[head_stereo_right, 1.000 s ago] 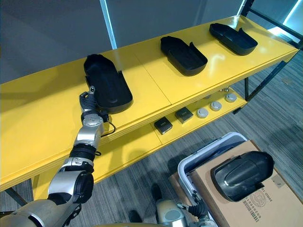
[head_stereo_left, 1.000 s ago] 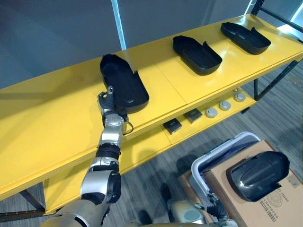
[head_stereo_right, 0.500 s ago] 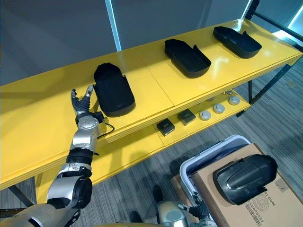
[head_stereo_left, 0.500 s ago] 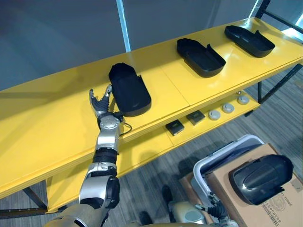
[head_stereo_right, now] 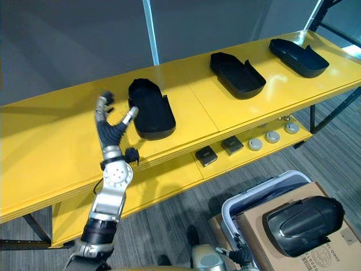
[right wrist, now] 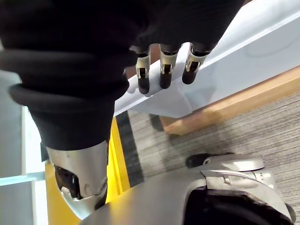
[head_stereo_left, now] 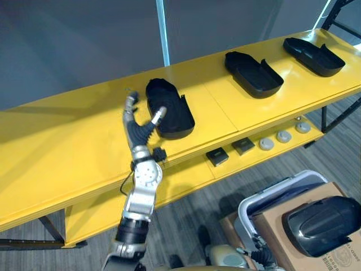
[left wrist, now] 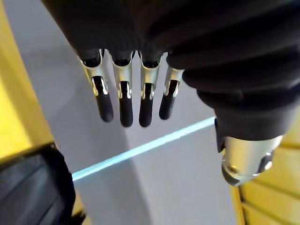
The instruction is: Walk over and take plastic housings, then place them on the shelf
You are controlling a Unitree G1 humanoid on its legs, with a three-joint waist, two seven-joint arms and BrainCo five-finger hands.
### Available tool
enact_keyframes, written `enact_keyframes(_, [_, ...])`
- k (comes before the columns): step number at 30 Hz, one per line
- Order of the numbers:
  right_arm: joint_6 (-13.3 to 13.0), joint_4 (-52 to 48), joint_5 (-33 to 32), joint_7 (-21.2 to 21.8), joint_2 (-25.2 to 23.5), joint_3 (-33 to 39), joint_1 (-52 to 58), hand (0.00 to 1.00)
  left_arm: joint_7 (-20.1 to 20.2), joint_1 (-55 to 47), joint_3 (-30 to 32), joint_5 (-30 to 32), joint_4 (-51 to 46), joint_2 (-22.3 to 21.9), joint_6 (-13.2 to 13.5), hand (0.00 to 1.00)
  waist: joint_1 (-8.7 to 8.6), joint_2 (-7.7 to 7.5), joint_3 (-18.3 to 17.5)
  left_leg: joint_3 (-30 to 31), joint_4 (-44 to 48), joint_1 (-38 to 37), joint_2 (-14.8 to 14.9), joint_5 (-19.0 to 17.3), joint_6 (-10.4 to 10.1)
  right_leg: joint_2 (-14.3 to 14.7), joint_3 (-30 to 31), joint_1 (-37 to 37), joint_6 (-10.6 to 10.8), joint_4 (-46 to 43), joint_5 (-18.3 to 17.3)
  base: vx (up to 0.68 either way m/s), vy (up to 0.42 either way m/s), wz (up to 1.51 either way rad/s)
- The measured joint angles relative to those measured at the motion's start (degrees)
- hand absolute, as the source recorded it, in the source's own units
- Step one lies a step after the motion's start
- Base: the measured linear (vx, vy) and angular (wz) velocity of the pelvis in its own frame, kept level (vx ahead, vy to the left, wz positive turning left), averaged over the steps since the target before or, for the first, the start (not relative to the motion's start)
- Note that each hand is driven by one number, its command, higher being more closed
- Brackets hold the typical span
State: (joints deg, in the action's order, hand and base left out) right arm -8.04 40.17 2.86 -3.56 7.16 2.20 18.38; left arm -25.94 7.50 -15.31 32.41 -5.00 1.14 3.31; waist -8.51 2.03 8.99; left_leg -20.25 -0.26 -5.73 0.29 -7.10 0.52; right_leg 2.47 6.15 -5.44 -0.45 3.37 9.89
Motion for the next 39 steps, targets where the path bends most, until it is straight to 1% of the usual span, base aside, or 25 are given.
enact_keyframes(3, [-0.4, 1.1, 0.0, 0.0, 0.1, -0.3, -0.8, 0.00, 2.5, -0.1, -1.1, 3.3, 1.3, 2.2, 0.9, 1.00, -0.27, 0.24, -0.2, -0.9, 0.0, -0.3, 0.2, 0.5, -0.8, 0.3, 0.6, 0.0, 0.4, -0.1, -0.3, -0.03, -0.003, -0.17])
enact_keyframes(5, [-0.4, 1.3, 0.1, 0.0, 0.2, -0.3, -0.7, 0.00, 3.3, 0.0, -1.5, 5.0, 2.1, 2.6, 1.1, 1.00, -0.23, 0.27, -0.4, -1.2, 0.0, -0.5, 0.2, 0.5, -0.9, 0.4, 1.0, 0.0, 1.0, 0.1, -0.8, -0.03, 0.001, -0.08])
enact_keyframes(8, [-0.3, 1.7, 0.1, 0.0, 0.2, -0.4, -0.8, 0.00, 3.6, 0.1, -2.1, 7.6, 5.9, 3.0, 0.9, 1.00, -0.30, 0.08, -1.1, -1.8, -0.3, -0.5, 0.2, 0.6, -1.0, 0.4, 1.2, 0.1, 1.1, 0.7, -0.7, -0.02, 0.008, -0.04])
enact_keyframes(11, [-0.3, 1.7, 0.1, 0.0, 0.1, -0.8, -0.8, 0.00, 4.7, 0.8, -2.2, 10.3, 9.9, 3.8, -0.5, 1.00, -0.57, -0.19, -1.2, -1.9, -0.9, -0.6, 0.1, 0.7, -1.2, 0.3, 1.3, 0.0, 1.2, 1.0, -0.7, 0.00, 0.013, 0.00])
enact_keyframes(14, [-0.3, 1.7, 0.1, 0.0, 0.0, -1.1, -1.2, 0.00, 4.7, 1.9, -2.0, 12.6, 13.5, 4.7, -2.4, 1.00, -1.80, -0.48, -1.2, -2.0, -1.1, -0.4, -0.1, 0.8, -1.2, 0.1, 1.3, 0.0, 1.4, 1.6, -0.5, 0.01, 0.039, 0.01])
enact_keyframes(16, [-0.3, 1.7, 0.1, 0.0, -0.1, -1.2, -1.2, 0.00, 4.8, 3.3, -1.7, 13.3, 15.0, 4.8, -3.4, 1.00, -1.89, -0.63, -1.3, -2.3, -1.4, -0.2, -0.3, 0.7, -1.2, 0.0, 1.5, -0.2, 1.5, 1.9, -0.4, 0.03, 0.062, -0.05])
enact_keyframes(20, [-0.2, 1.7, 0.0, 0.0, -0.1, -1.2, -1.4, 0.00, 4.8, 5.0, -0.5, 13.4, 16.4, 4.9, -4.7, 1.00, -2.23, -0.74, -1.3, -3.3, -1.2, -0.2, -0.5, 0.8, -0.7, -0.1, 1.8, -0.4, 1.5, 1.9, 0.0, 0.04, 0.057, -0.06])
enact_keyframes(21, [-0.2, 1.7, 0.0, 0.0, -0.1, -1.1, -1.6, 0.00, 4.8, 5.0, 0.4, 13.3, 16.4, 5.0, -5.0, 1.00, -2.90, -0.74, -1.3, -3.3, -1.2, -0.2, -0.5, 0.7, -0.7, -0.2, 1.8, -0.4, 1.5, 1.9, 0.0, 0.03, 0.041, -0.03])
enact_keyframes(23, [-0.1, 1.7, 0.0, 0.1, -0.1, -1.1, -1.8, 0.00, 4.8, 5.0, 1.0, 13.3, 16.7, 5.8, -5.4, 1.00, -3.19, -0.75, -1.3, -3.3, -1.1, -0.2, -0.7, 0.6, -0.9, -0.3, 1.8, -0.5, 1.5, 1.9, 0.0, 0.02, 0.048, -0.02])
enact_keyframes(28, [0.2, 1.7, 0.0, 0.1, -0.1, -1.0, -1.8, 0.00, 4.8, 5.6, 2.5, 13.2, 17.5, 7.1, -5.6, 1.00, -3.15, -0.81, -1.3, -3.4, -0.6, 0.1, -0.8, 0.3, -1.2, -0.5, 1.7, -0.6, 1.5, 1.8, 0.0, -0.01, 0.016, -0.01])
enact_keyframes(30, [0.2, 1.7, 0.0, 0.1, -0.1, -1.0, -1.8, 0.00, 4.9, 7.4, 2.5, 13.2, 20.0, 7.6, -5.9, 1.00, -3.15, -0.93, -1.3, -3.4, -0.1, 0.6, -0.8, 0.2, -1.1, -0.6, 1.7, -0.9, 1.5, 1.6, 0.0, -0.04, -0.002, 0.02])
enact_keyframes(31, [0.2, 1.7, 0.0, 0.1, -0.1, -1.0, -1.8, 0.00, 5.0, 8.8, 2.6, 13.0, 21.5, 7.7, -6.4, 1.00, -3.14, -1.07, -1.2, -3.4, 0.7, 1.3, -0.8, 0.0, -1.1, -0.8, 1.7, -1.3, 1.5, 1.5, 0.0, -0.07, -0.015, 0.01])
enact_keyframes(35, [0.2, 1.5, 0.0, 0.1, -0.1, -1.0, -2.1, 0.00, 5.9, 12.4, 2.6, 12.0, 23.0, 7.4, -6.9, 1.00, -3.36, -1.26, -1.1, -3.5, 1.4, 3.1, -0.6, -0.4, -1.2, -0.7, 1.9, -3.2, 1.5, 0.6, 0.0, -0.07, -0.027, -0.02])
enact_keyframes(36, [0.2, 1.5, 0.0, 0.1, -0.1, -1.0, -2.1, 0.00, 5.9, 13.2, 2.6, 12.0, 23.1, 7.2, -6.9, 1.00, -3.37, -1.28, -1.1, -3.5, 1.4, 3.6, -0.5, -0.7, -0.7, -0.6, 1.9, -3.7, 1.5, 0.6, -0.1, -0.07, -0.028, -0.02])
enact_keyframes(39, [0.2, 1.1, 0.0, 0.1, -0.4, -1.0, -2.2, 0.00, 5.9, 15.8, 2.6, 10.9, 23.1, 7.0, -7.0, 1.00, -3.38, -1.79, -0.5, -3.5, 2.0, 4.4, -0.4, -0.7, -0.6, -0.6, 2.0, -4.4, 1.8, 0.5, -0.3, -0.03, -0.019, -0.01])
